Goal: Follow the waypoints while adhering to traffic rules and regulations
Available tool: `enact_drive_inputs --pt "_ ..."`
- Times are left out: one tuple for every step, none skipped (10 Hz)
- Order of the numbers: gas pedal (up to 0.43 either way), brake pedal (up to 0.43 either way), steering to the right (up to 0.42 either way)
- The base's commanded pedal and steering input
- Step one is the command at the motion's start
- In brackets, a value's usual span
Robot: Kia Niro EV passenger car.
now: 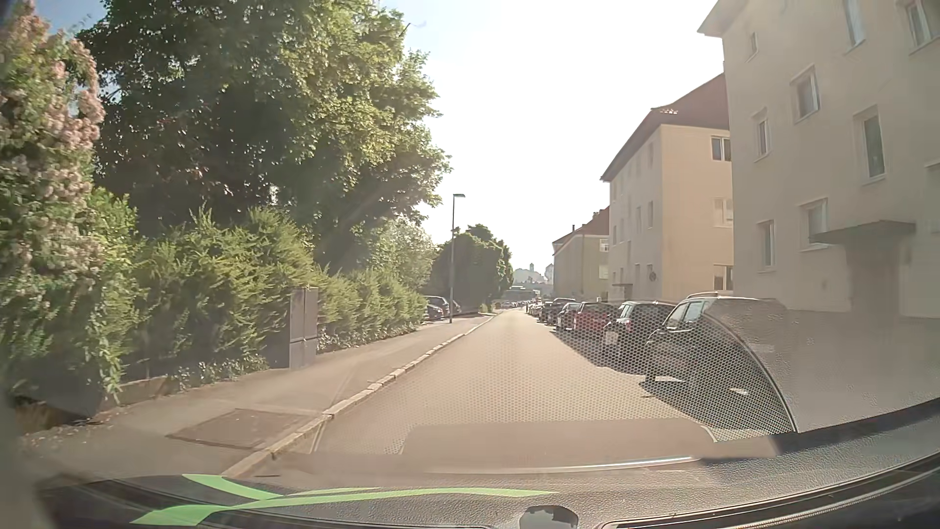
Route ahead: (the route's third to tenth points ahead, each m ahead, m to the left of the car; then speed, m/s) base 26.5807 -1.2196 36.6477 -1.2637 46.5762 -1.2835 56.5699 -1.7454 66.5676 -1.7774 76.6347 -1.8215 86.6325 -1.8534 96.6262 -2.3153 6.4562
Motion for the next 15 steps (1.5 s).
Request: enact_drive_inputs --pt "0.000 0.000 -0.004" --pt "0.000 0.000 0.000" --pt "0.000 0.006 0.009" --pt "0.000 0.012 0.014" --pt "0.000 0.024 0.014" --pt "0.000 0.037 0.014" --pt "0.000 0.055 0.014" --pt "0.000 0.073 0.014" --pt "0.000 0.073 0.014" --pt "0.000 0.037 0.015" --pt "0.000 0.000 0.013" --pt "0.000 0.000 0.012" --pt "0.000 0.000 0.012" --pt "0.000 0.000 0.011" --pt "0.000 0.000 0.009"
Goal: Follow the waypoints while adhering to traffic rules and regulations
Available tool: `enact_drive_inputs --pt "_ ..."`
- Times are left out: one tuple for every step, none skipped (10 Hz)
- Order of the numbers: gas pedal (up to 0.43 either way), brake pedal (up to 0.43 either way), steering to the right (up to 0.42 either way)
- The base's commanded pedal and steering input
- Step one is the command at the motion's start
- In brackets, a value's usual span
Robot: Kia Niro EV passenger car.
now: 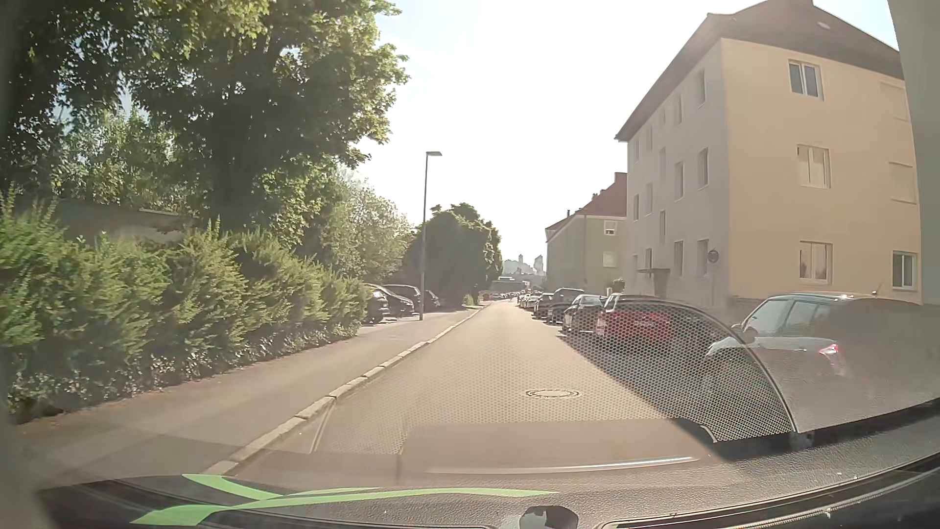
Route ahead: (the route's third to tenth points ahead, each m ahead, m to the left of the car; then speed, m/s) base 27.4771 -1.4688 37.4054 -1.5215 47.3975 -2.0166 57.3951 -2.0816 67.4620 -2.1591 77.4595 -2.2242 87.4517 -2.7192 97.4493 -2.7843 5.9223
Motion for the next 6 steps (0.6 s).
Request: enact_drive_inputs --pt "0.000 0.000 0.003" --pt "0.000 0.000 -0.001" --pt "0.000 0.000 -0.004" --pt "0.000 0.000 -0.004" --pt "0.000 0.000 -0.004" --pt "0.028 0.000 -0.004"
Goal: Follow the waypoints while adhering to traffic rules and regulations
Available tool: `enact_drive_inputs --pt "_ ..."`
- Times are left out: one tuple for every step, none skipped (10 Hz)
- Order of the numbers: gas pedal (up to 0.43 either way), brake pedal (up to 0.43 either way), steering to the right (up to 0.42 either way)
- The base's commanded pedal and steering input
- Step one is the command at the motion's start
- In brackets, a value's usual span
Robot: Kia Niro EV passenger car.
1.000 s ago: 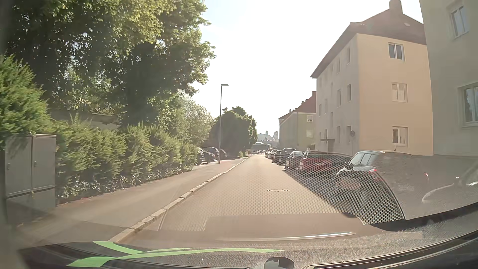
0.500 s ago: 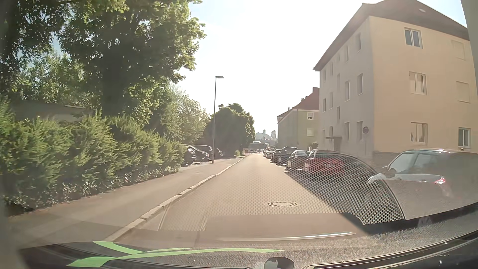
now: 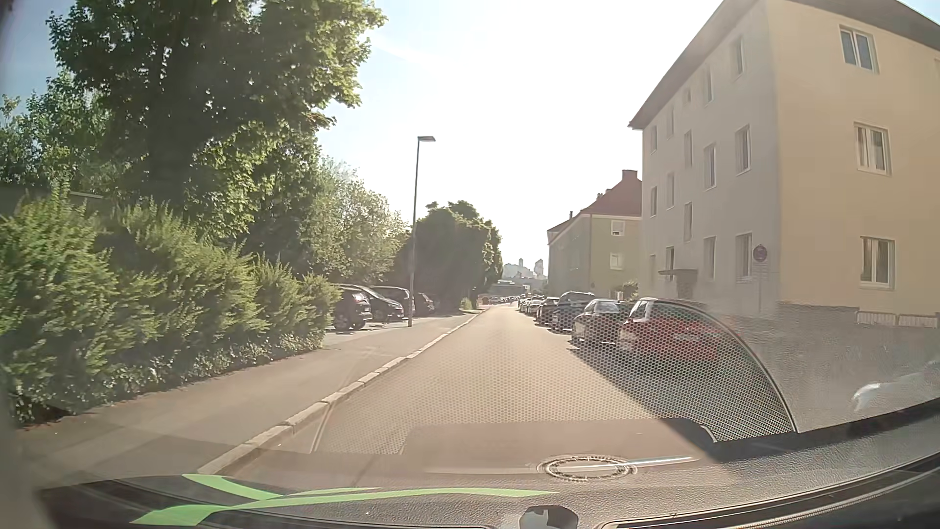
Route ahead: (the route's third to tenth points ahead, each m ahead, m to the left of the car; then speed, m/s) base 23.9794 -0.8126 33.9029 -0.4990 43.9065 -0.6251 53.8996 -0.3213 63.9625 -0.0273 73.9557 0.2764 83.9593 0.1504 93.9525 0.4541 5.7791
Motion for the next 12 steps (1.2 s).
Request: enact_drive_inputs --pt "0.079 0.000 -0.006" --pt "0.087 0.000 -0.008" --pt "0.087 0.000 -0.009" --pt "0.087 0.000 -0.009" --pt "0.087 0.000 -0.009" --pt "0.087 0.000 -0.009" --pt "0.087 0.000 -0.009" --pt "0.087 0.000 -0.009" --pt "0.067 0.000 -0.009" --pt "0.047 0.000 -0.008" --pt "0.047 0.000 -0.007" --pt "0.047 0.000 -0.007"
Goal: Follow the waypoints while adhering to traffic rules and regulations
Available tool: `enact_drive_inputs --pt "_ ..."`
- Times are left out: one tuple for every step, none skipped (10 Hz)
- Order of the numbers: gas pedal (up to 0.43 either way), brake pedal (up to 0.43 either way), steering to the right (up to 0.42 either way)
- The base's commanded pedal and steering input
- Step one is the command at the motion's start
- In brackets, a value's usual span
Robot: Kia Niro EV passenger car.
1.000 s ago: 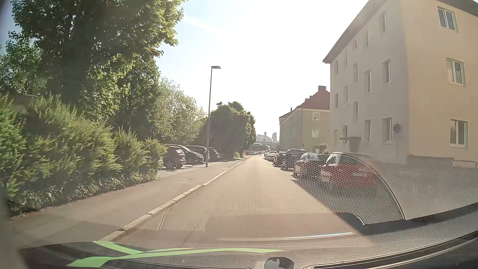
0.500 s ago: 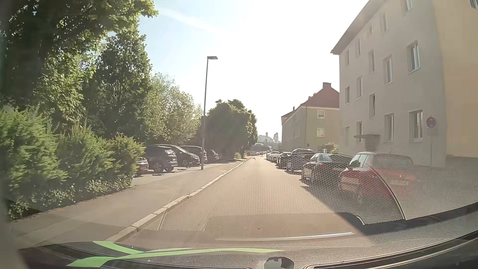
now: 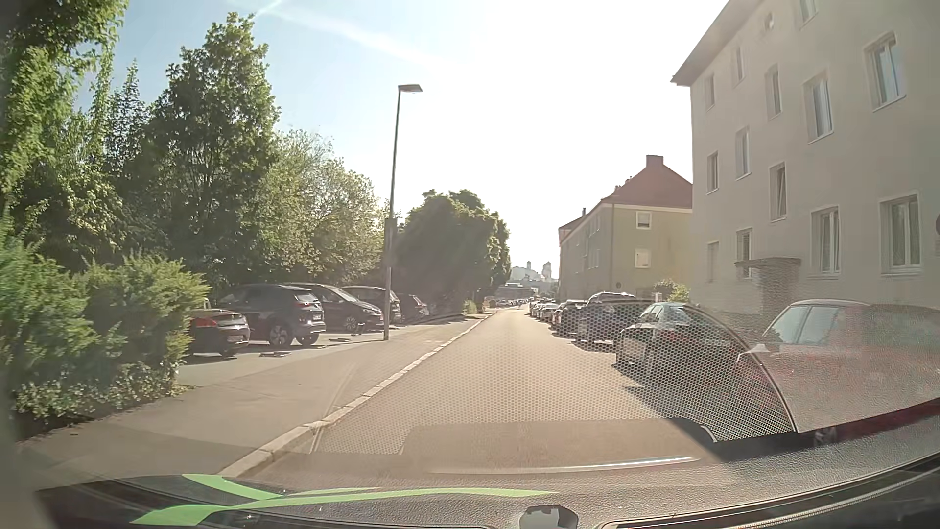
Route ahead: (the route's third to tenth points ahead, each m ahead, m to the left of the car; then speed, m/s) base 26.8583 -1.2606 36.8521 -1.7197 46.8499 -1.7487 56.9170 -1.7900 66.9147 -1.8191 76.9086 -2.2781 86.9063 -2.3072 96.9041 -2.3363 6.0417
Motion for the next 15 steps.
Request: enact_drive_inputs --pt "0.059 0.000 -0.005" --pt "0.059 0.000 -0.003" --pt "0.059 0.000 0.001" --pt "0.059 0.000 0.002" --pt "0.059 0.000 0.003" --pt "0.059 0.000 0.003" --pt "0.067 0.000 0.003" --pt "0.067 0.000 0.003" --pt "0.067 0.000 0.003" --pt "0.067 0.000 0.003" --pt "0.067 0.000 0.003" --pt "0.067 0.000 0.003" --pt "0.067 0.000 0.003" --pt "0.067 0.000 0.003" --pt "0.079 0.000 0.003"
